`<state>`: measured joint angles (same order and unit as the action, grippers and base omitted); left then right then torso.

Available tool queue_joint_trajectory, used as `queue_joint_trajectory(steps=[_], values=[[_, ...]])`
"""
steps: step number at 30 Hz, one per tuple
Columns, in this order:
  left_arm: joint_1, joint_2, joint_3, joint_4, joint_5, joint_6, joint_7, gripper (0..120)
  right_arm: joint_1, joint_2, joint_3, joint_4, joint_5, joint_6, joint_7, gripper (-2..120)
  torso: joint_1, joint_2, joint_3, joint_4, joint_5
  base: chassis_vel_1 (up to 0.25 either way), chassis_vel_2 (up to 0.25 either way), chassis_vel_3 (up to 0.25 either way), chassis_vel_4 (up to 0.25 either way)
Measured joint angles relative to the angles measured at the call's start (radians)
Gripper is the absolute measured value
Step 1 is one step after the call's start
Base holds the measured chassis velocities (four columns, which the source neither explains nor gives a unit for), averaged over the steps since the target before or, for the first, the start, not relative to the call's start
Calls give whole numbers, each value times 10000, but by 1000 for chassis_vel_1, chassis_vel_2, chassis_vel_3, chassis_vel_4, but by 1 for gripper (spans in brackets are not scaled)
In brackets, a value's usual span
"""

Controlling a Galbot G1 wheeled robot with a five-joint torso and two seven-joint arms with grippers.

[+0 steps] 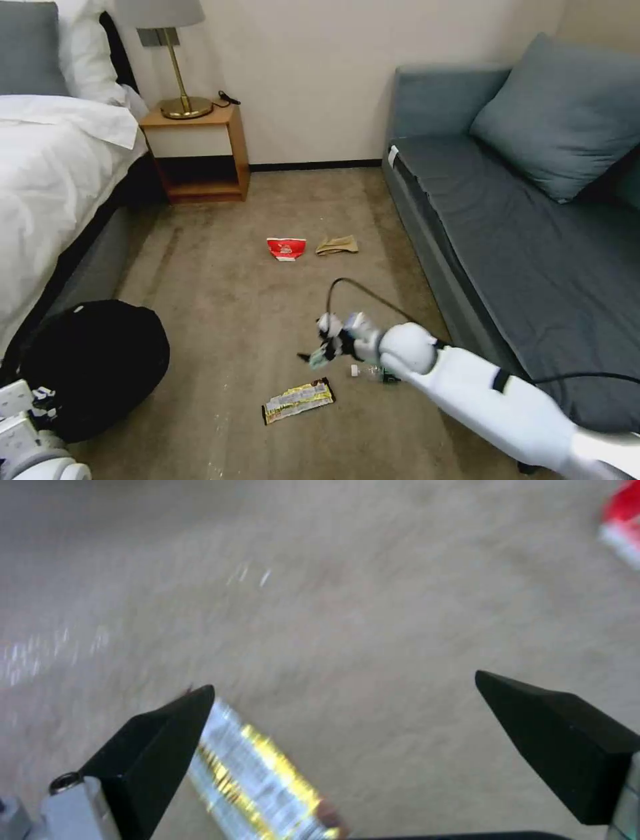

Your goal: Pick up the trash bin, then pick up the garbage on the floor and place it into the trash bin.

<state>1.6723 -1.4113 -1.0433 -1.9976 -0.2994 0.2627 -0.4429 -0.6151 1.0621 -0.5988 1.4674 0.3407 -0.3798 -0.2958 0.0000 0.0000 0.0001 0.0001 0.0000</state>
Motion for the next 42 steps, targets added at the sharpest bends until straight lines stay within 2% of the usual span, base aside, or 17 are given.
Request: queue_joint_trajectory(steps=[5,6,12,17,26,34,36,38,39,42], values=[[49,12,-44,-91,2,24,-18,3,-61,189,-398,-569,-583,218,-190,100,0,0,0,-2,-1,0,0,0,0],[107,14,-63,-163,1,31,-24,3,-224,337,-554,-1016,-1072,438,-353,100,1,0,0,-2,-1,0,0,0,0],[294,-276,-17,-222,37,-79,-26,3,-776,622,-584,-1828,-2167,923,-494,100,0,0,-1,-2,0,0,0,0,0],[347,-457,49,-225,150,-176,-26,3,-943,904,-314,-2327,-2447,1148,-523,100,0,0,-1,-2,0,0,0,0,0],[438,-529,71,-184,199,-311,-26,3,-788,1142,-125,-3071,-2530,1337,-493,100,0,0,-1,-2,1,0,0,0,0],[407,-592,107,-148,219,-313,-26,3,-469,1497,-41,-4066,-2660,1459,-954,100,0,0,0,-1,0,0,0,0,0],[405,-599,119,-123,223,-313,-27,3,-434,1580,5,-4286,-2731,1556,-1207,98,0,1,-1,-2,0,0,0,0,0],[423,-569,129,-59,235,-327,-26,3,-404,1694,172,-4597,-2812,1813,-1780,87,0,1,-2,-3,-2,0,0,0,0],[423,-569,129,-59,235,-327,-26,3,-404,1694,172,-4597,-2812,1813,-1780,87,0,1,-2,-3,-2,0,0,0,0],[440,-521,102,-12,238,-367,-26,3,-442,1718,320,-4738,-2842,2072,-2119,76,0,2,-3,-5,-4,0,0,0,0]])
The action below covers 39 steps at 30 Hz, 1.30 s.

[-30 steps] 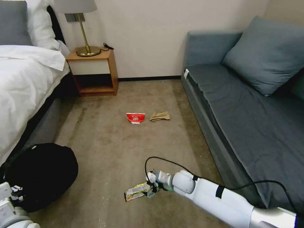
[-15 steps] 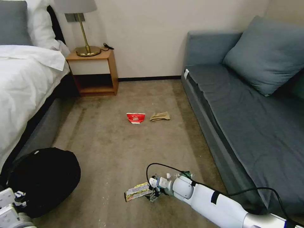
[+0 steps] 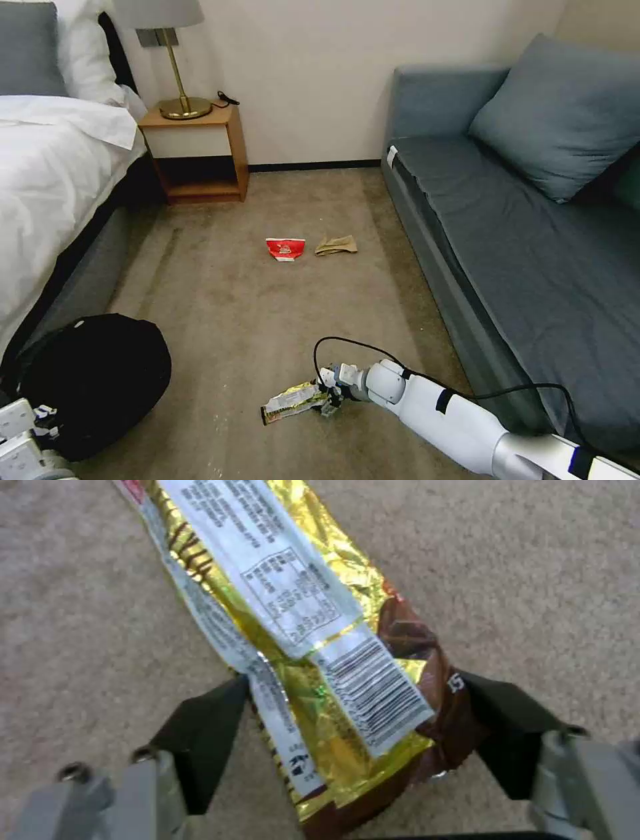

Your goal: Pick up the trash bin, then pick up the garbage on the floor and place it into the trash bin.

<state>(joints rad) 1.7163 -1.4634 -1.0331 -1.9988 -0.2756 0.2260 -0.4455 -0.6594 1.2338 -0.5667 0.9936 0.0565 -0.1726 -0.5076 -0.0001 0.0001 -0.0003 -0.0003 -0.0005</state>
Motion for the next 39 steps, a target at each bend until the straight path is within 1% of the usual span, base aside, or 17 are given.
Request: queue_joint_trajectory(steps=[1,4,6,8,9,10,12,14,16,19,21,23,24,25,34,37,39], values=[[0,0,0,0,0,0,0,3,0,0,0,0,0,0,0,76,0,0,0,0,0,0,0,0,0],[-11,-14,0,16,6,-19,-1,3,-85,-4,102,-20,-1,130,-44,66,0,1,1,0,1,0,0,0,0],[-19,-29,13,15,18,-21,0,3,-103,-9,131,-16,-1,160,-46,64,0,1,1,0,2,0,0,0,0],[-29,-56,46,15,46,-22,0,3,-127,-19,185,25,-2,201,-45,59,0,1,2,1,5,0,0,0,0],[-34,-77,72,15,80,-23,-1,3,-126,-45,259,79,-3,206,4,54,0,-1,3,9,14,0,0,0,0],[-36,-92,82,15,108,-28,-3,3,-124,-89,288,151,-3,202,33,49,0,-1,4,8,10,0,0,0,0],[-38,-98,87,15,118,-32,-4,3,-122,-109,299,192,-3,197,46,47,1,-1,5,7,8,0,0,0,0],[-38,-117,99,23,151,-60,-6,3,-91,-187,334,426,38,194,70,36,0,-2,5,6,8,0,0,0,0],[-38,-120,100,27,157,-71,-6,3,-89,-201,339,477,45,194,73,32,1,-2,4,5,8,0,0,0,0],[-35,-125,103,29,173,-88,-7,3,-88,-249,385,700,90,183,102,17,1,-2,4,4,7,0,0,0,0],[-35,-126,105,29,175,-93,-9,3,-90,-254,393,738,102,182,108,16,1,-2,4,4,7,0,0,0,0],[-37,-127,130,29,182,-106,-11,3,-106,-279,437,890,149,179,125,4,1,-2,4,4,6,0,0,0,0],[-37,-127,130,29,182,-106,-11,3,-106,-279,437,890,149,179,125,4,1,-2,4,4,6,0,0,0,0],[-40,-127,145,29,186,-108,-10,3,-111,-287,462,944,168,178,133,0,1,-2,4,4,6,0,0,0,0],[-77,-111,383,13,227,-165,6,3,-86,-239,792,1507,674,417,291,0,0,-2,3,2,4,0,0,0,0],[-100,-83,459,13,227,-235,79,3,-7,-61,881,1798,1127,461,389,0,1,-2,3,2,4,0,0,0,0],[-206,-40,610,52,241,-384,231,3,164,330,966,2156,1763,469,686,0,1,-2,3,3,4,0,0,0,0]])
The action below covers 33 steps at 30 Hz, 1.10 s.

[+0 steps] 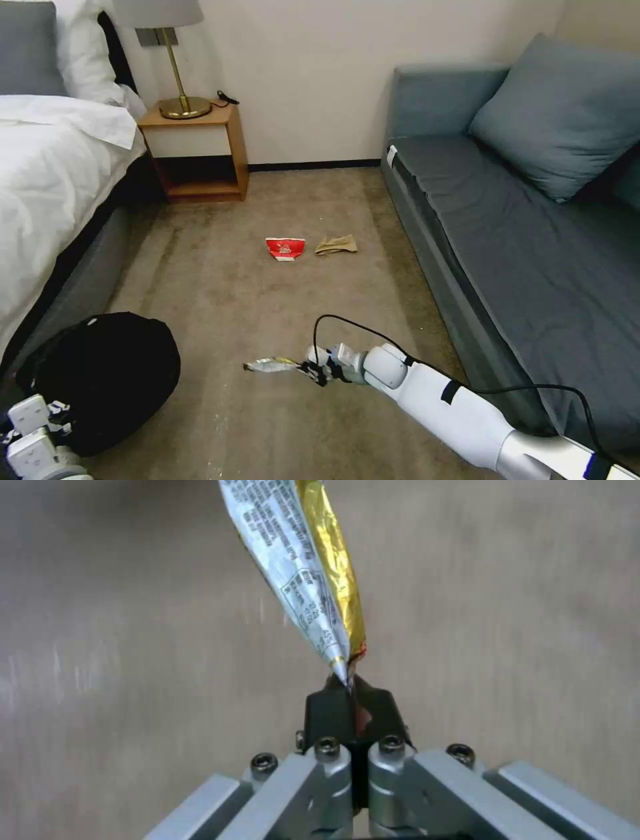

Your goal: Pick up the trash bin, then pick up the garbage on the floor and place it into the trash bin.

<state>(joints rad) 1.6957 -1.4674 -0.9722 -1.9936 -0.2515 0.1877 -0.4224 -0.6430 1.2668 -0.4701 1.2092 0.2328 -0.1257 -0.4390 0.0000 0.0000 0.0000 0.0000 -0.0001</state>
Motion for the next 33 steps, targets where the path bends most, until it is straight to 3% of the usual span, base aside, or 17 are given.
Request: queue_joint_trajectory(steps=[10,17,26,33], values=[[-689,-231,902,617,475,-353,244,3,428,1592,-321,1241,2673,-214,1648,0,0,0,0,2,-1,0,0,0,0],[-975,-366,1239,898,605,-482,285,3,155,1946,-1102,2362,3812,-468,2576,0,0,0,0,1,-1,0,0,0,0],[-1037,-553,1335,814,585,-339,349,3,-393,2506,-1749,2199,3553,-303,3677,0,0,0,-1,1,0,0,0,0,0],[-746,-615,1249,653,547,-495,352,3,-405,2630,-1523,857,2470,177,3929,0,0,0,-1,0,1,0,0,0,0]])
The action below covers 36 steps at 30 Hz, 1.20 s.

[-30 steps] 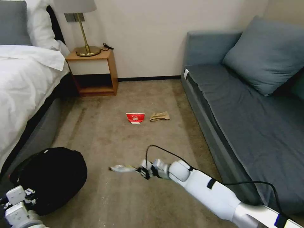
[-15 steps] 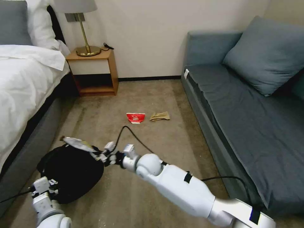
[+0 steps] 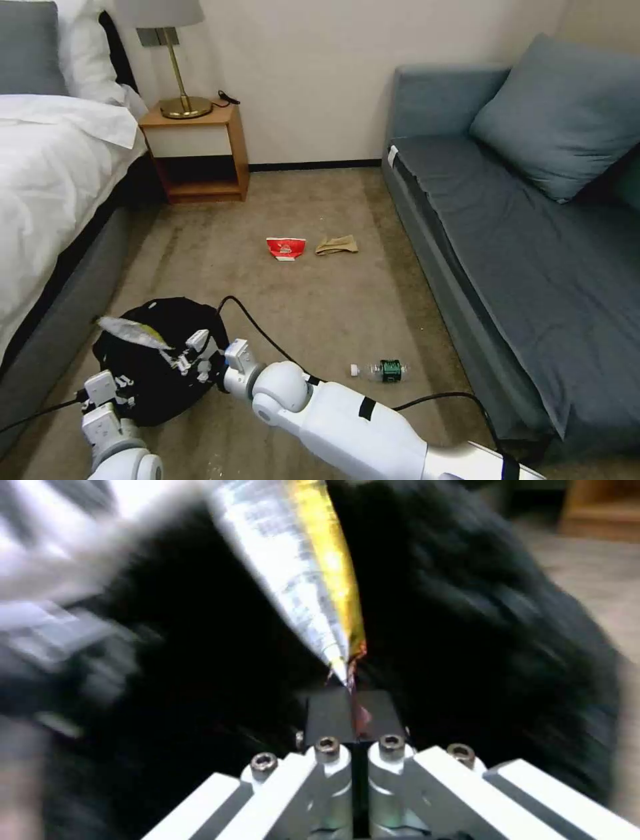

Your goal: Pick up the trash bin, then pick up the garbage on the floor and place it into the trash bin.

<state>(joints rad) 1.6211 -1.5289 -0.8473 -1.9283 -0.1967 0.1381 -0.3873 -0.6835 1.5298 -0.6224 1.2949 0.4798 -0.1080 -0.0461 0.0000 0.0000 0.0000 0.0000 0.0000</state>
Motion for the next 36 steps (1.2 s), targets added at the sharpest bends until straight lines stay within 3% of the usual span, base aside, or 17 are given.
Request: queue_joint_trajectory(steps=[5,10,14,19,23,28,31,36], values=[[123,-27,-44,-48,-29,-111,23,3,-121,-323,-175,-583,-1212,648,78,0,0,0,0,0,-1,0,0,0,0],[152,-36,-49,-95,-37,-138,35,3,-258,-483,-254,-596,-1461,743,77,0,0,0,0,-1,0,0,0,0,0],[169,-68,-37,-101,-30,-140,39,3,-300,-444,-215,-322,-1479,744,138,19,0,0,0,-1,1,0,0,0,0],[172,-111,-18,-101,-15,-140,42,3,-262,-387,-225,-68,-1377,726,191,32,0,0,0,0,1,0,0,0,0],[196,-146,-18,-118,-8,-161,44,3,-271,-382,-250,203,-1333,703,252,51,0,0,0,-1,1,0,0,0,0],[237,-140,-54,-139,-8,-180,43,3,-279,-519,-287,268,-1546,697,327,64,0,0,0,0,1,0,0,0,0],[267,-61,-140,-145,-20,-184,41,3,-154,-1029,-168,507,-1934,767,348,80,0,0,0,1,1,0,0,0,0],[312,-15,-158,-249,-41,-184,23,3,57,-1923,174,686,-3016,707,-89,94,-1,0,0,2,3,0,0,0,0]])
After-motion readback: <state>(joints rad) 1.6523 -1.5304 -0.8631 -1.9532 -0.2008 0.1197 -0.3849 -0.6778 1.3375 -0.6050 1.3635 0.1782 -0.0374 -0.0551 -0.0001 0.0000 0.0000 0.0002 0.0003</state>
